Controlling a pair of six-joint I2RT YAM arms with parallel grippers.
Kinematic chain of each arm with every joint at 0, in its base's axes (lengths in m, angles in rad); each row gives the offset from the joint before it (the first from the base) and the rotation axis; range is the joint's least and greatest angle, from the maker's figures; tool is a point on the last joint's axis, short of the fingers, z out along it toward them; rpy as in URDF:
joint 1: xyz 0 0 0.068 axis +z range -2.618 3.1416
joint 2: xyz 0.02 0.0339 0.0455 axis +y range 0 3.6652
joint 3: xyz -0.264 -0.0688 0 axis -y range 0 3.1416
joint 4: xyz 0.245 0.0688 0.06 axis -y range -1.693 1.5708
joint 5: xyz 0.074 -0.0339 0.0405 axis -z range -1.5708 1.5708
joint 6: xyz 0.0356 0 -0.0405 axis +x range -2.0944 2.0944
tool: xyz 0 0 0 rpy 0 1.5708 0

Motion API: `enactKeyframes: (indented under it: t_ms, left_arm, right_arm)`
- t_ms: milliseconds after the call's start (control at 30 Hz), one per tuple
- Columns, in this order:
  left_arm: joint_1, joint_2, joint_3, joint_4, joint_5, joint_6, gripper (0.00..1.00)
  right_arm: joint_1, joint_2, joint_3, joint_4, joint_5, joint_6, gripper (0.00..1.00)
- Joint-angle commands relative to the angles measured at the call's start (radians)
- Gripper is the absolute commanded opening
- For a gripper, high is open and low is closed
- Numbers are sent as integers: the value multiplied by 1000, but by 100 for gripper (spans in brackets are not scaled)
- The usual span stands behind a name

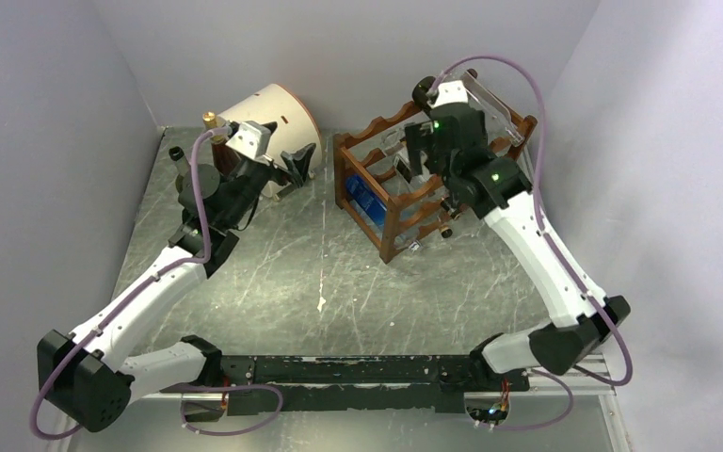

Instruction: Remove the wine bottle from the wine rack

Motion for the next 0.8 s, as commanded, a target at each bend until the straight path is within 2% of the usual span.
enactKeyframes:
  t_ms: [0,167,300,467,767]
  left_arm:
    - [-4,4,-15,35,0,-7,91]
    - [-4,4,-16,36,1,15,91]
    - [-4,-3,-26,43,-17,33,92]
    - [-4,3,-25,42,-12,33,92]
    - [-4,2,-27,43,-18,39,92]
  right_arm:
    - [-94,75,65,75,73,-151,99]
    - [-96,230,149,127,299,-344,98]
    - [-102,319,197,173,386,-503,98]
    - [-104,393,202,274,444,-689,99]
    - [-130,511,259,337,494,-812,100]
